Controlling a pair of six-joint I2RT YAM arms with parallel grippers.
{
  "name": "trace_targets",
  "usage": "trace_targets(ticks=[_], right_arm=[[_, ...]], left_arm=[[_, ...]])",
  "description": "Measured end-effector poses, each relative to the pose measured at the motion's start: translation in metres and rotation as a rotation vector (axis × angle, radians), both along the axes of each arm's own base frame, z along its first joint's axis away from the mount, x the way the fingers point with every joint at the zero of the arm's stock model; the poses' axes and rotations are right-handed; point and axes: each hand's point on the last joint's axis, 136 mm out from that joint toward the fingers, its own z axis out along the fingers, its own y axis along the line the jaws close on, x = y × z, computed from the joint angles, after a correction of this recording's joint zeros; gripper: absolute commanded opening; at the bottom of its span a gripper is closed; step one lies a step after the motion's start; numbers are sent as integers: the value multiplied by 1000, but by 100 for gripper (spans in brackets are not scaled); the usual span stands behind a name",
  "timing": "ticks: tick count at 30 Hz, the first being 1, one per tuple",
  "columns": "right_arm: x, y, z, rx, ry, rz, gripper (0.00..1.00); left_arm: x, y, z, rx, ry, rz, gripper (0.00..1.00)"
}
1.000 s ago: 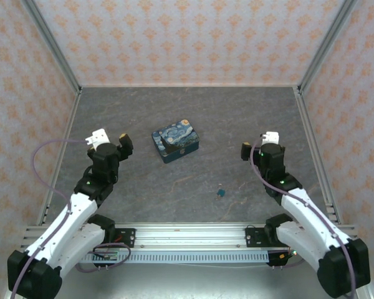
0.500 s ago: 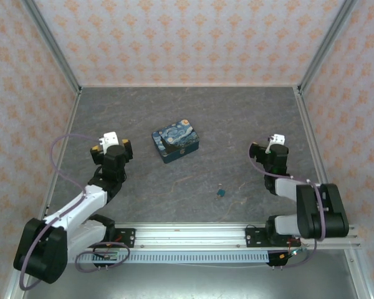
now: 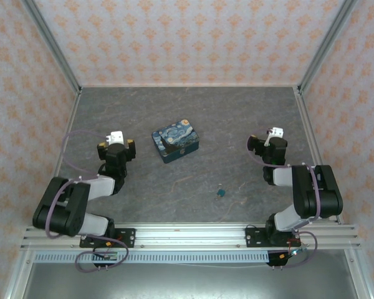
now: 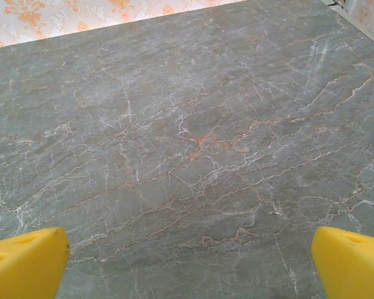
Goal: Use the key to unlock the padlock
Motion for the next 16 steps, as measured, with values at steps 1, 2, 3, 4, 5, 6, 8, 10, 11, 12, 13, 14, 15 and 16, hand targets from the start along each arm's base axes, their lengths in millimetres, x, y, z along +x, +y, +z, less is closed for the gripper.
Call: trace_targets(ticks=[1,2,3,4,5,6,8,10,11,12,13,14,15,16], right_arm=[[0,0,0,0,0,0,99],[0,0,0,0,0,0,99],[0,0,0,0,0,-1,99],[0,-1,0,0,0,-2,99],[0,-1,0,0,0,-2,99],[0,-1,0,-1,0,-2,99],[0,-1,0,-1,0,-2,99],[0,-1,0,-1,0,-2,99],[0,-1,0,-1,0,-2,99],[0,-1,0,-1,0,-2,99],[0,-1,0,-1,0,-2,99],[0,-1,0,-1,0,-2,99],[0,-1,0,-1,0,-2,99],[0,-1,0,0,0,-2,99]], left_arm=[[3,1,-8,-2,19,-4,100],[6,2,-13,-9,39,-9,100],[9,3,-17,-20,52,-14,100],[12,6,-16,-31,48,-13,100],[14,9,-14,-38,41,-7,100],[16,12,-11,-43,33,-4,100],[19,11,-8,-52,23,-10,100],[20,9,-9,-62,22,-22,100],[20,8,-9,-64,22,-26,100],[20,8,-9,-65,22,-29,100],[20,7,-9,-66,22,-30,100],[20,7,-9,-67,22,-31,100],[20,7,-9,-67,22,-32,100],[20,7,-9,-67,22,-32,100]])
